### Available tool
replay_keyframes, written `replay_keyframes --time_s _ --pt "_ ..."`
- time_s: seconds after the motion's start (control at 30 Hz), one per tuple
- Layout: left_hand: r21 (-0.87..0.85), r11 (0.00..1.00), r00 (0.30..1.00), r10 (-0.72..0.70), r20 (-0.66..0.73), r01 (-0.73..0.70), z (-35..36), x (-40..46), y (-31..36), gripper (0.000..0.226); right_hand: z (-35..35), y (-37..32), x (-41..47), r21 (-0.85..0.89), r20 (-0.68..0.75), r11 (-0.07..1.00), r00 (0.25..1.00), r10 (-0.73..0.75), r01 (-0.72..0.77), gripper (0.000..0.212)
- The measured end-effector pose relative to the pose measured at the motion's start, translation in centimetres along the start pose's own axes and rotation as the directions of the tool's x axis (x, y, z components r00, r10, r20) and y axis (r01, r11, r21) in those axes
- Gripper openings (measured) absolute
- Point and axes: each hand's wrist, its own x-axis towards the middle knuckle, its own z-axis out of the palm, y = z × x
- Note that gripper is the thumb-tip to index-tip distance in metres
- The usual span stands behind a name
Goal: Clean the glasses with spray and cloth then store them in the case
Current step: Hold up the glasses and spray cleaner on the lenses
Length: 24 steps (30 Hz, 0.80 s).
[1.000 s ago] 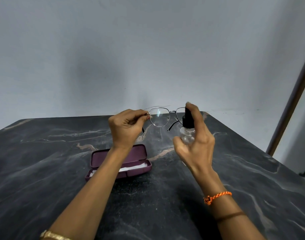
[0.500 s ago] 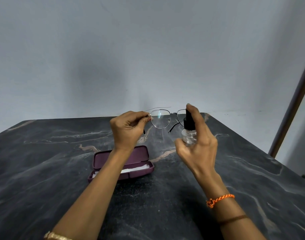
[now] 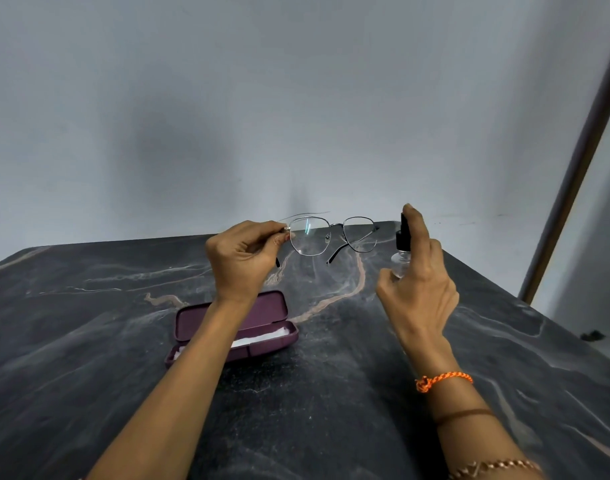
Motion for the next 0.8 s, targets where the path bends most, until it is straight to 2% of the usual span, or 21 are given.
replay_keyframes --time_s 0.33,0.57,0.8 --pt "0.003 1.000 1.000 -0.003 0.001 0.003 -0.1 0.0 0.0 0.015 0.0 0.7 0.2 0.034 -0.008 0.999 1.000 0.022 -0.022 0.075" --pt "0.005 1.000 1.000 0.001 0.009 -0.001 -0.1 0.0 0.0 0.014 0.2 0.4 0.4 0.082 -0.116 0.996 0.992 0.057 -0.047 0.086" --pt "-0.010 0.997 0.995 -0.074 -0.062 0.074 0.0 -0.3 -0.7 0.017 0.8 1.6 -0.2 0.138 -0.024 0.982 0.991 0.134 -0.129 0.089"
